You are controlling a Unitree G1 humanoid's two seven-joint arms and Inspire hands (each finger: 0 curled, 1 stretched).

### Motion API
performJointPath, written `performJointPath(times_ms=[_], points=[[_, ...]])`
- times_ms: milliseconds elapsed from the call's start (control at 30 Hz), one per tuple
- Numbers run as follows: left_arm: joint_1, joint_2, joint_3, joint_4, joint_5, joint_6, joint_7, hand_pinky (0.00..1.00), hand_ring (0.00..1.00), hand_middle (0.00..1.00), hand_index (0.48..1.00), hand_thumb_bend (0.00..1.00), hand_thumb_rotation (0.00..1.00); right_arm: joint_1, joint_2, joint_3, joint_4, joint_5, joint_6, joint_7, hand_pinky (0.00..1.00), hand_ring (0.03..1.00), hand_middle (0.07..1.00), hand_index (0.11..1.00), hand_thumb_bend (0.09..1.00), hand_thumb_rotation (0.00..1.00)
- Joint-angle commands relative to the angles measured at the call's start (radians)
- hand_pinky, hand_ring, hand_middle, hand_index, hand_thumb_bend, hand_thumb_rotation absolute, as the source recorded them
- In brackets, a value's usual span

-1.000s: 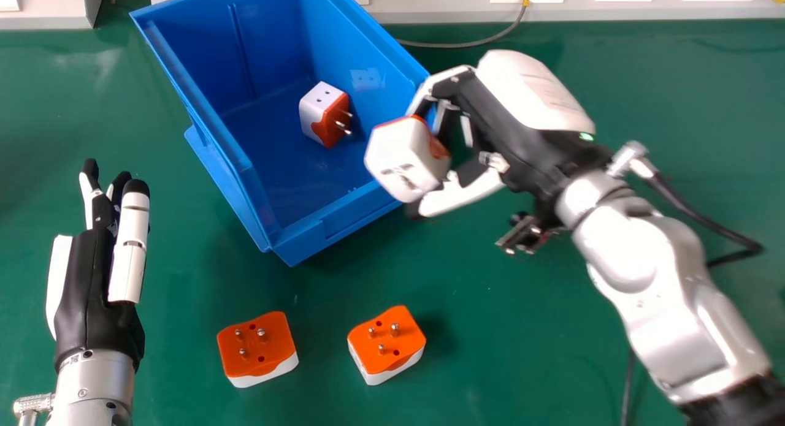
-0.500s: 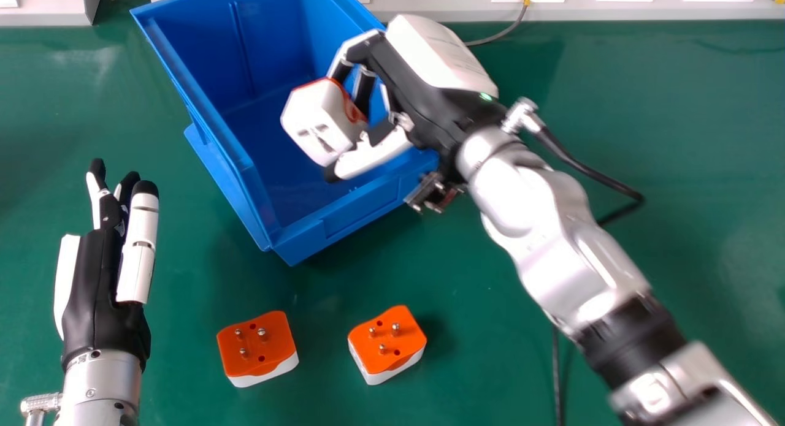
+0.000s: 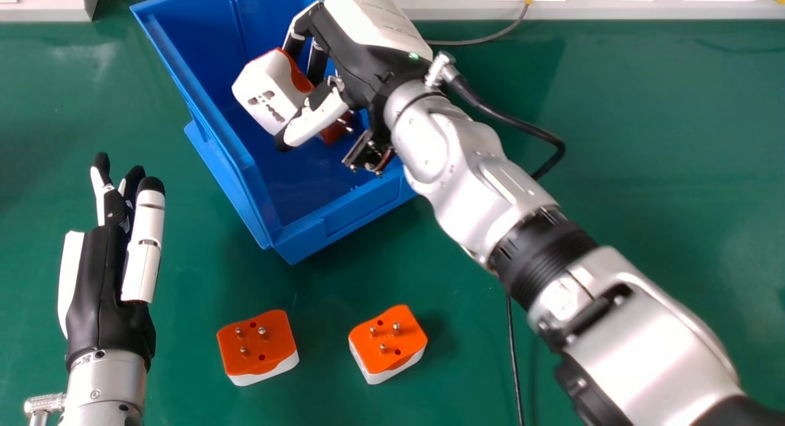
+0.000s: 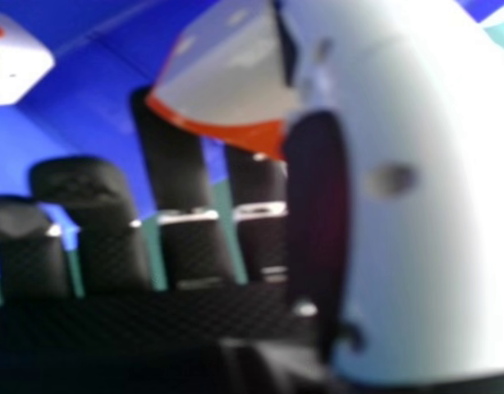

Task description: Pick all objects and put in blue box

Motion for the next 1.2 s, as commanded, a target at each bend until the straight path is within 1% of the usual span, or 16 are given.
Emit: performJointPath(times_ms=[0,133,267,300,400,533,667,700,733,767,833,900,967,1033,1133,1167], points=[[0.008,-0.006,-0.001,-0.027,0.004,-0.005,0.006,0.95,0.98,0.98,0.974,0.23,0.89,-0.095,0.02,-0.002,0.05,0.005,0.01,-0.058,0.07,0.12,0.198,0.47,0.485,0.12],[0.014,-0.012,-0.005,-0.033,0.015,-0.008,0.012,0.95,0.98,0.98,0.974,0.23,0.89,-0.149,0.039,-0.002,0.147,0.012,0.033,-0.067,0.06,0.113,0.186,0.47,0.488,0.12],[0.021,-0.021,-0.009,-0.05,0.017,0.0,0.019,0.95,0.98,0.98,0.974,0.23,0.88,-0.18,0.048,0.003,0.199,0.021,0.062,-0.043,0.06,0.11,0.184,0.469,0.491,0.12],[0.024,-0.023,-0.009,-0.054,0.015,0.002,0.02,0.95,0.98,0.98,0.974,0.23,0.88,-0.184,0.051,0.006,0.204,0.023,0.071,-0.041,0.06,0.116,0.241,0.471,0.498,0.1],[0.028,-0.026,-0.008,-0.059,0.011,0.005,0.02,0.95,0.98,0.98,0.974,0.23,0.88,-0.189,0.061,-0.003,0.209,0.04,0.086,-0.043,0.06,0.116,0.241,0.471,0.498,0.1],[0.035,-0.03,-0.011,-0.077,0.009,0.011,0.018,0.95,0.98,0.98,0.974,0.23,0.88,-0.19,0.07,-0.032,0.212,0.085,0.089,-0.045,0.1,0.152,0.294,0.486,0.503,0.06],[0.038,-0.031,-0.014,-0.082,0.015,0.013,0.021,0.95,0.98,0.98,0.974,0.23,0.88,-0.18,0.075,-0.078,0.21,0.154,0.074,-0.027,0.12,0.18,0.33,0.498,0.505,0.04],[0.037,-0.032,-0.016,-0.084,0.018,0.014,0.023,0.95,0.98,0.98,0.974,0.24,0.88,-0.176,0.071,-0.071,0.207,0.154,0.069,-0.015,0.11,0.17,0.357,0.565,0.513,0.03],[0.037,-0.032,-0.017,-0.084,0.021,0.014,0.025,0.95,0.98,0.98,0.974,0.24,0.88,-0.174,0.065,-0.059,0.204,0.147,0.064,-0.002,0.11,0.17,0.357,0.565,0.513,0.03],[0.037,-0.032,-0.017,-0.08,0.023,0.012,0.025,0.95,0.98,0.98,0.975,0.24,0.88,-0.17,0.054,-0.04,0.203,0.132,0.048,0.014,0.17,0.249,0.385,0.616,0.518,0.02],[0.036,-0.031,-0.019,-0.077,0.026,0.011,0.027,0.95,0.98,0.98,0.975,0.24,0.88,-0.162,0.037,-0.008,0.199,0.107,0.03,0.025,0.17,0.249,0.385,0.616,0.518,0.02],[0.034,-0.032,-0.022,-0.084,0.03,0.018,0.029,0.95,0.98,0.98,0.975,0.24,0.88,-0.155,0.03,0.012,0.195,0.095,0.027,0.019,0.39,0.507,0.606,0.746,0.521,0.11],[0.033,-0.032,-0.024,-0.084,0.032,0.02,0.03,0.95,0.98,0.98,0.974,0.24,0.88,-0.148,0.029,0.018,0.189,0.094,0.023,0.011,0.54,0.684,0.748,0.838,0.531,0.18],[0.026,-0.032,-0.023,-0.07,0.032,0.014,0.031,0.95,0.98,0.98,0.974,0.24,0.88,-0.142,0.029,0.016,0.184,0.099,0.021,0.008,0.6,0.747,0.799,0.87,0.535,0.21],[0.016,-0.031,-0.02,-0.048,0.032,0.004,0.031,0.95,0.98,0.98,0.974,0.24,0.89,-0.135,0.029,0.008,0.182,0.109,0.018,0.007,0.74,0.897,0.918,0.947,0.547,0.27],[0.016,-0.033,-0.021,-0.049,0.032,0.002,0.032,0.95,0.98,0.98,0.974,0.24,0.89,-0.133,0.03,0.006,0.181,0.11,0.018,0.006,0.78,0.934,0.948,0.966,0.55,0.29]])
